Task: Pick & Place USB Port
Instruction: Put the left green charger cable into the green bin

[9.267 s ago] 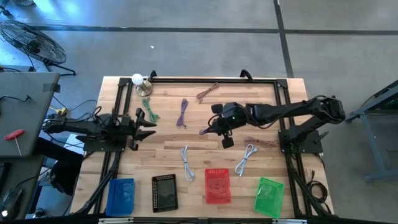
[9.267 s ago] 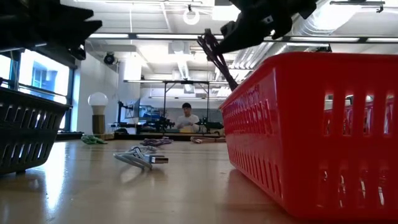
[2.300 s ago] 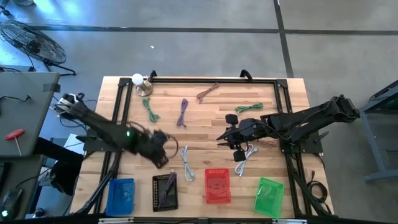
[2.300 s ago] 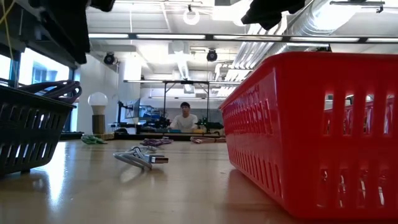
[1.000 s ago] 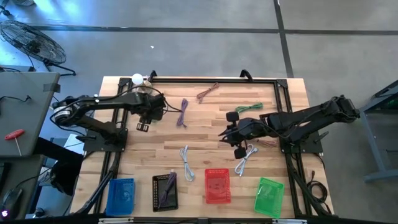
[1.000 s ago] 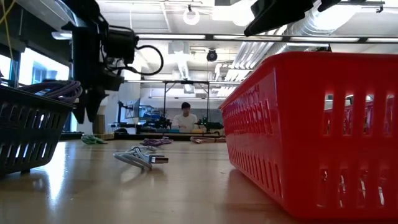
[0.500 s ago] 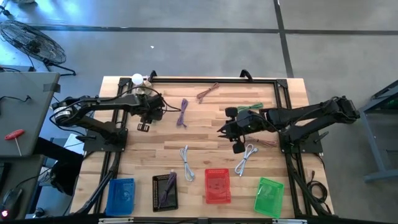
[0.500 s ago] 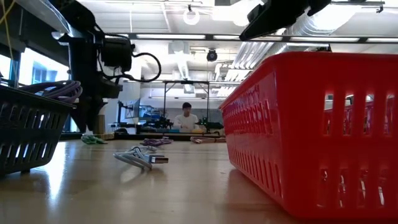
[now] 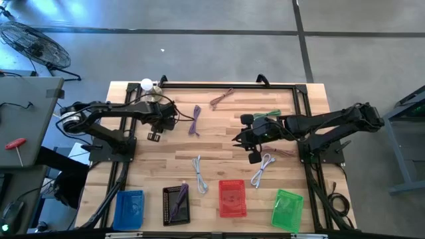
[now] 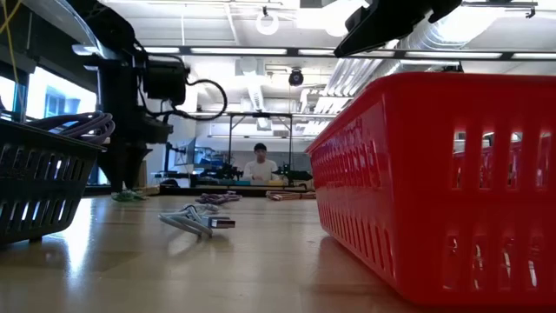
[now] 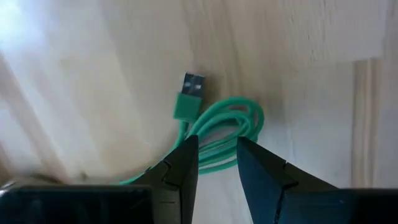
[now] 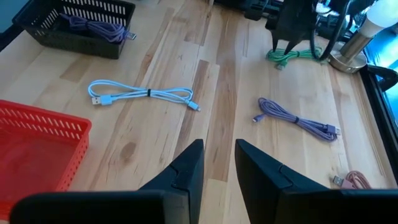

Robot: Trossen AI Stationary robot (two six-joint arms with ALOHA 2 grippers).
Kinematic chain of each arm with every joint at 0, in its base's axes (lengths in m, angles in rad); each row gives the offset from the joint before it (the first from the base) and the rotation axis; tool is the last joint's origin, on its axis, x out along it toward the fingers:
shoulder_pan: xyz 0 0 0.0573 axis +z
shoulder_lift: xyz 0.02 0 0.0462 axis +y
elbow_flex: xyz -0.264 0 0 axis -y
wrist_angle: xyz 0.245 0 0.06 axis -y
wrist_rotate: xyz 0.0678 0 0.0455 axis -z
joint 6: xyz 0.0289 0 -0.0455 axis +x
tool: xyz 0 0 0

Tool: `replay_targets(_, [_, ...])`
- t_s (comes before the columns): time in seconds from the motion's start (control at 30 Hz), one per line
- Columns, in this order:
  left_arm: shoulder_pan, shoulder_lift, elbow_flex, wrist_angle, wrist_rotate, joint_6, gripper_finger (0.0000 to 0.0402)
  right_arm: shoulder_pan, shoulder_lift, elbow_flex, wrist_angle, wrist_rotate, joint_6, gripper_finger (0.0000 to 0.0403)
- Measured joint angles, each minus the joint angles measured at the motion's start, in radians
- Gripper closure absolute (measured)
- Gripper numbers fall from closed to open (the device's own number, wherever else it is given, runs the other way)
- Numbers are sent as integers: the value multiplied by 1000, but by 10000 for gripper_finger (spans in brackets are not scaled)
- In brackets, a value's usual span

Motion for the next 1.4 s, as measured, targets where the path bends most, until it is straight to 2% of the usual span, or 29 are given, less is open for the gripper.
replay_targets(0.33, [0, 140, 6, 23, -17, 0, 296, 0, 0, 0, -10, 0, 0, 320])
replay_targets(0.73, [21, 157, 2, 80, 19, 1, 298, 0, 0, 0, -9, -14, 0, 320])
replay_targets(0.8, [35, 164, 3, 80, 22, -21, 312, 0, 0, 0, -9, -24, 0, 320])
replay_targets(0.93, [67, 167, 3, 104, 41, -89, 384, 0, 0, 0, -10, -30, 0, 320])
replay_targets(1.13, [64, 165, 5, 111, 38, -187, 396, 0, 0, 0, -13, -30, 0, 320])
replay_targets(1.27, [15, 141, 37, 94, -16, -283, 398, 0, 0, 0, -13, -30, -2, 320])
replay_targets(1.4, [-75, 84, 103, 33, -175, -362, 401, 0, 0, 0, -10, -30, -10, 320])
